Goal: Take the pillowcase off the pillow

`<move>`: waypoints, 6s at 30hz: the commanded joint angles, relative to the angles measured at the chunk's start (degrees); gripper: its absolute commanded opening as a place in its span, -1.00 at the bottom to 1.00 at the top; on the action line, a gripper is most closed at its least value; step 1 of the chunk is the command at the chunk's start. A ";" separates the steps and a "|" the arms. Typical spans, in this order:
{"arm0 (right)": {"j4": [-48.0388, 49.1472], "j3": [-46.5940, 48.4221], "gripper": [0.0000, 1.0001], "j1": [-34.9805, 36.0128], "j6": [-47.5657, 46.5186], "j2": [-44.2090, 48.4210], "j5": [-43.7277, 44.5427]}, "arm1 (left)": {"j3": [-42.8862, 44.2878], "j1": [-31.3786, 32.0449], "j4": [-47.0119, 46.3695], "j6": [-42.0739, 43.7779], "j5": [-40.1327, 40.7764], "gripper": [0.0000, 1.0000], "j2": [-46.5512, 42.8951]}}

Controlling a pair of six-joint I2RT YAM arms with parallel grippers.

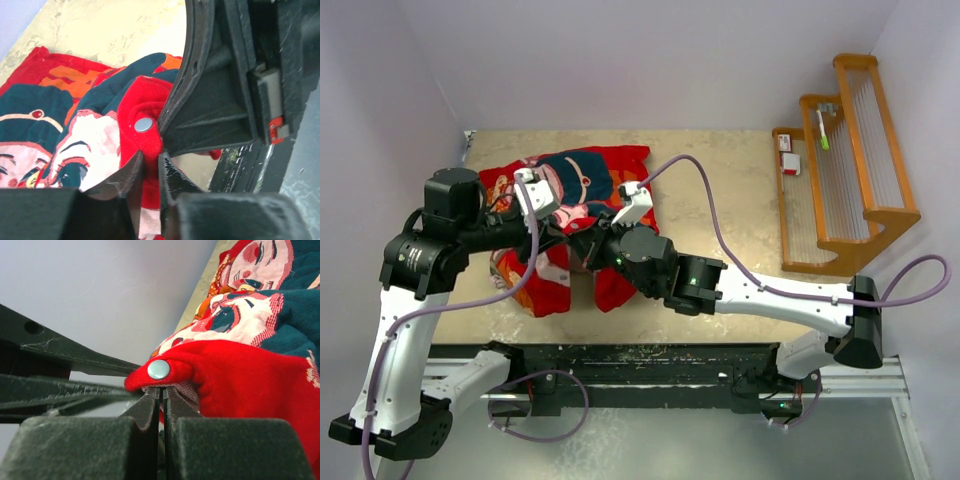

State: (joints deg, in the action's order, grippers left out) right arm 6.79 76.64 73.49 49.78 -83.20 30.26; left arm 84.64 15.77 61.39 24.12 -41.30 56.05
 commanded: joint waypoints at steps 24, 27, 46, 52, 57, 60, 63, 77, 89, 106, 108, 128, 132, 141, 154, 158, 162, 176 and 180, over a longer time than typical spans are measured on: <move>0.51 -10.25 -1.00 -0.48 13.48 3.86 7.40 | 13.84 0.03 -12.27 9.47 25.85 -1.00 1.05; -4.11 -11.55 -1.00 -0.46 16.31 2.99 9.36 | 15.10 0.01 -13.06 10.86 28.12 -1.00 1.78; -3.16 -13.30 -0.91 6.53 14.40 6.03 16.51 | 22.06 0.03 -7.57 -0.39 12.39 -1.00 6.93; 10.33 -5.69 -0.27 10.15 2.52 6.61 19.76 | 21.36 -0.03 -0.59 -6.38 -0.39 -1.00 9.86; 7.61 -0.91 -0.06 10.18 3.63 3.22 24.94 | 21.97 -0.01 1.91 -6.51 -3.66 -1.00 10.95; 8.06 -0.66 -0.04 10.15 3.83 2.24 24.81 | 22.21 -0.03 3.50 -5.65 -4.12 -1.00 11.06; 6.29 0.85 -0.08 10.08 4.90 0.93 26.80 | 22.28 0.04 4.47 -4.92 -4.31 -1.00 10.90; 5.11 4.44 -0.12 7.06 7.42 -4.52 28.30 | 24.04 0.02 6.99 -4.13 -5.38 -1.00 10.21; 4.55 0.73 -0.08 3.68 10.98 -3.26 24.59 | 26.71 0.01 9.45 -2.80 -5.56 -1.00 10.43; 0.65 3.22 -1.00 3.12 21.07 -9.34 25.28 | 32.08 -0.03 6.63 -4.64 -1.01 -1.00 11.89; 0.75 -1.73 -1.00 3.06 23.52 -7.33 25.29 | 32.78 0.05 4.87 -4.21 3.14 -1.00 11.94; -18.22 -10.93 -1.00 4.83 37.00 -0.52 30.19 | 28.92 0.00 -10.01 5.32 30.55 -1.00 11.03; -19.22 -15.36 -1.00 5.77 40.33 2.58 29.78 | 26.40 0.03 -13.48 9.97 34.44 -1.00 10.27; -21.12 -25.69 -1.00 7.72 45.38 9.54 28.61 | 30.01 -0.01 -15.30 13.74 37.48 -1.00 12.58; -28.21 -36.22 -1.00 17.27 72.25 5.43 23.68 | 28.63 0.04 -26.87 15.94 50.86 -1.00 13.23; -30.65 -34.79 -1.00 17.50 72.35 6.43 25.47 | 28.78 0.01 -28.91 16.08 53.24 -1.00 13.30; -30.58 -34.95 -1.00 17.64 72.17 7.41 25.89 | 28.85 -0.01 -30.24 16.21 55.39 -1.00 13.42; -7.99 -12.26 0.62 14.58 1.01 12.36 17.52 | 26.23 -0.01 -3.05 -0.92 14.11 -1.00 10.99; -10.80 -7.82 0.60 13.60 0.47 9.59 15.22 | 27.19 -0.03 -2.36 -1.21 12.21 -1.00 11.11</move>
State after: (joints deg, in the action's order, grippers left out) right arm -2.90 64.53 88.14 59.64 -71.90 49.23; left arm 110.69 16.23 63.09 24.88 -24.53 67.51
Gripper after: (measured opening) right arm 0.805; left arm 0.019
